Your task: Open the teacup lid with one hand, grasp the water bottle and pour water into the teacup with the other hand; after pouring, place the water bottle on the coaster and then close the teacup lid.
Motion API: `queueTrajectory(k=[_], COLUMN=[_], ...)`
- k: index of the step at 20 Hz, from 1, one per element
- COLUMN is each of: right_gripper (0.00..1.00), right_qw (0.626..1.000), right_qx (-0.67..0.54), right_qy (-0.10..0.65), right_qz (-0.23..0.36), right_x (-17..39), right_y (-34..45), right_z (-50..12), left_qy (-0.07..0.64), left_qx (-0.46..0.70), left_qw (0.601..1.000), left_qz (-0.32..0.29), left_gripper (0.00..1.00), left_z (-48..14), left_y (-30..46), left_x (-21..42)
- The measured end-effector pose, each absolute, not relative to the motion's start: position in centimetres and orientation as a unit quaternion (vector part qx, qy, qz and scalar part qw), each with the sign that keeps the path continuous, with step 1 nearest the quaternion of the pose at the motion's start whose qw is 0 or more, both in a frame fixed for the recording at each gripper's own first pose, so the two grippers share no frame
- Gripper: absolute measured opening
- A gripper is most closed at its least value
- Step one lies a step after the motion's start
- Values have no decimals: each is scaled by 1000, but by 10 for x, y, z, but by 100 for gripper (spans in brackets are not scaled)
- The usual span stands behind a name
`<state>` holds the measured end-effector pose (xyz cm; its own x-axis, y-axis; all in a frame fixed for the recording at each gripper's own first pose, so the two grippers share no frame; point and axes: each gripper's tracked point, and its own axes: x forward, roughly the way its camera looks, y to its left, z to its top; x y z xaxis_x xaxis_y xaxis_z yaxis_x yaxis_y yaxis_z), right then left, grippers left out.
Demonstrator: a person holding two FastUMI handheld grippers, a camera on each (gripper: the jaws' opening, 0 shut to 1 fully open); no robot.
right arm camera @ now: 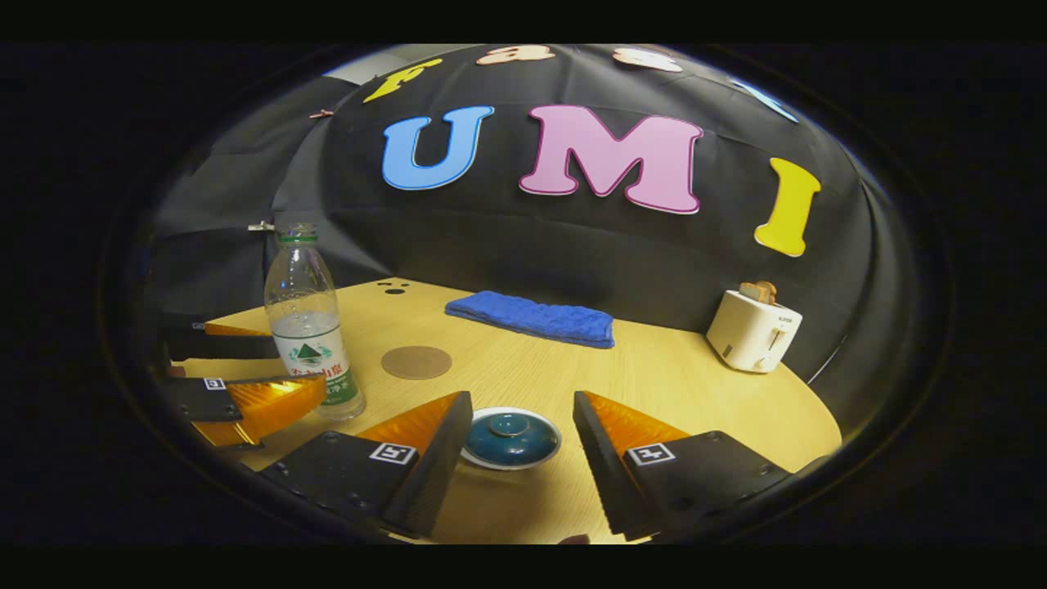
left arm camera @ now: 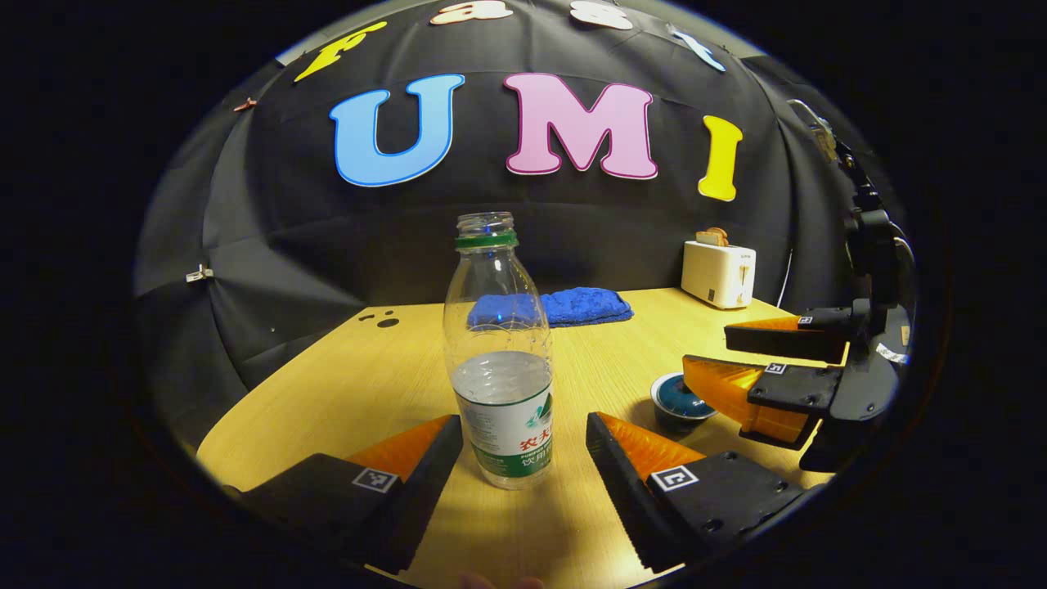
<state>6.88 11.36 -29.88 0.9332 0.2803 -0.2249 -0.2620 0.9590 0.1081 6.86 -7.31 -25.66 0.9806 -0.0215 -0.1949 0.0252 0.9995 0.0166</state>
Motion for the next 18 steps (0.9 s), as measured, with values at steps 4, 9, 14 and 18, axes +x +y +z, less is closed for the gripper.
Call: queueTrajectory(k=[4, 9, 14, 18], right_gripper=[70, 47, 33, 36], right_qw=[979, 978, 976, 976], right_qx=[38, 55, 74, 79], right_qy=[134, 144, 146, 142], right_qz=[150, 143, 142, 147], right_x=[72, 75, 78, 76], right_y=[124, 124, 125, 125], right_z=[-316, -322, -321, -318], left_qy=[98, 99, 101, 102], left_qx=[3, 3, 1, -3], left_qw=[995, 995, 995, 995], left_qz=[-4, 0, 0, -5], left_gripper=[96, 96, 96, 96], left_z=[-261, -266, -269, -271], left_y=[-70, -66, -64, -67], left_x=[73, 76, 79, 81])
